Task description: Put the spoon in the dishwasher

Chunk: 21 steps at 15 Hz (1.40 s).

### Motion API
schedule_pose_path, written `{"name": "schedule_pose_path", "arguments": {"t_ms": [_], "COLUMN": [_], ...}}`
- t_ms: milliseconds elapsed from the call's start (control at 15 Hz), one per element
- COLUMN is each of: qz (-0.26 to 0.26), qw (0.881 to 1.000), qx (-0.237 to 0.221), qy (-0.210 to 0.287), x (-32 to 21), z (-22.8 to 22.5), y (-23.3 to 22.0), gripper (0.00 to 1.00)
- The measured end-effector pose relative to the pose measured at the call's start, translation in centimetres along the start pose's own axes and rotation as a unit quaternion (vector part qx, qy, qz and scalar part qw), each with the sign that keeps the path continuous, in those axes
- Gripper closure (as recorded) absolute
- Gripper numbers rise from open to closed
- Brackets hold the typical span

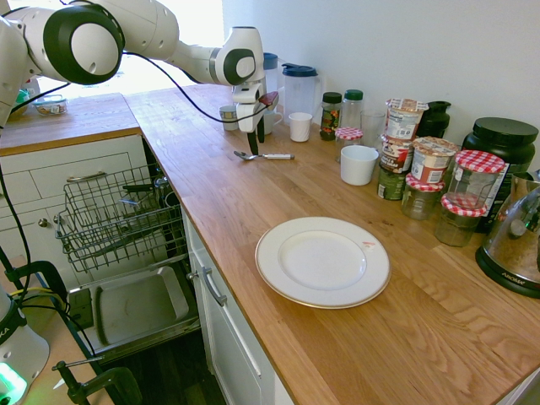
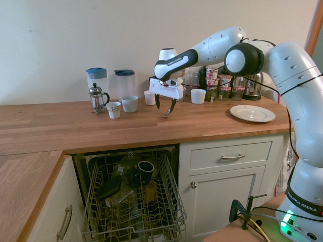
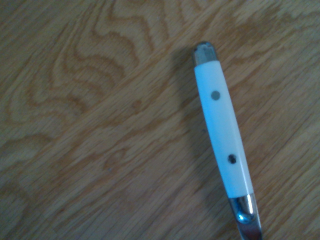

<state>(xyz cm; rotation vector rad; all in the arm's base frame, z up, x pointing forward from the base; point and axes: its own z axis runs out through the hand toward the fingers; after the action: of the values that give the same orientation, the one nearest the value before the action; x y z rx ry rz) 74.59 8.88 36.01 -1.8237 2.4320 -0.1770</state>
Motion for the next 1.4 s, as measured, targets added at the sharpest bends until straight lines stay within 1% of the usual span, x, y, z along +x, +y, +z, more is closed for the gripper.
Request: {"name": "schedule_pose_path", "arguments": {"t_ms": [267,333,867,1400], "qz": [0.01,0.011,0.004,-0.013], "qw": [1.0,1.0,1.0,0.999], "qx": [-0.011,-0.011,-0.015,-0.039], "qy": [-0.002,-0.002,-0.005,-0.004], "x": [1.0,1.1,1.8,2.3], "z": [1.6,1.7,1.8,2.1], "y": [-0.2,-0.3,-0.5,-0.2], "gripper": [0.0,1.0,1.0,1.0]}}
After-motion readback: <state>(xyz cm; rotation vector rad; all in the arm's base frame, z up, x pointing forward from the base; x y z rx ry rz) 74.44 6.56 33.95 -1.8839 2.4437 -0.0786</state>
